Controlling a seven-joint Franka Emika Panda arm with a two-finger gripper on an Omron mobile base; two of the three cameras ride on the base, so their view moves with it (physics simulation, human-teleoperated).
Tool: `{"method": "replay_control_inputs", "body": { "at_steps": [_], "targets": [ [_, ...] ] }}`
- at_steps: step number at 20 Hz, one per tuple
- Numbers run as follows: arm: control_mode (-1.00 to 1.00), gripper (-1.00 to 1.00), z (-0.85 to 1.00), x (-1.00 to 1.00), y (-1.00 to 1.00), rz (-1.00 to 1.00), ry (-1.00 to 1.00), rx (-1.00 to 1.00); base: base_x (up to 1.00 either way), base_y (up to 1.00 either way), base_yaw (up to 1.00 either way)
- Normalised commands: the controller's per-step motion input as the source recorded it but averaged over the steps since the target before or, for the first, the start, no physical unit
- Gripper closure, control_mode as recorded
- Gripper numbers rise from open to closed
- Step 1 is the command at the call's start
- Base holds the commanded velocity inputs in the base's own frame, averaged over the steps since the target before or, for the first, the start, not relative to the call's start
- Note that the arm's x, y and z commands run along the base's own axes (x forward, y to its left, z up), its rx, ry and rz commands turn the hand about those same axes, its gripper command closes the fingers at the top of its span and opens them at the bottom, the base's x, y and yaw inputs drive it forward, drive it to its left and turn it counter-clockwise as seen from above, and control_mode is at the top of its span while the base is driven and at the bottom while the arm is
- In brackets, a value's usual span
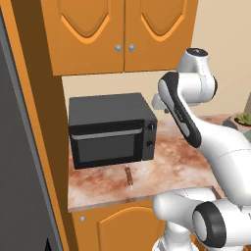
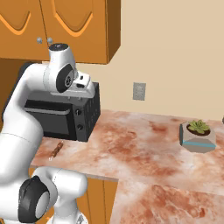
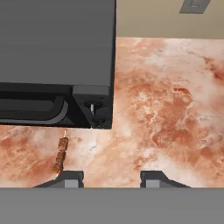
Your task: Store the kebab skewer in the freezer for long-term storage. Close the freezer door after placing the cooked food.
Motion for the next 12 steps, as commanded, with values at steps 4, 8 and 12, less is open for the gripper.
{"method": "replay_control_inputs", "body": {
  "at_steps": [4, 8, 12],
  "targets": [
    [-1.0, -1.0, -0.11, -0.07, 0.01, -0.01, 0.02, 0.0, 0.0, 0.0, 0.0],
    [-1.0, -1.0, -0.48, -0.02, 0.12, -0.11, 0.1, 0.0, 0.0, 0.0, 0.0],
    [-1.0, -1.0, -0.36, 0.0, 0.33, -0.14, 0.07, 0.0, 0.0, 0.0, 0.0]
  ]
}}
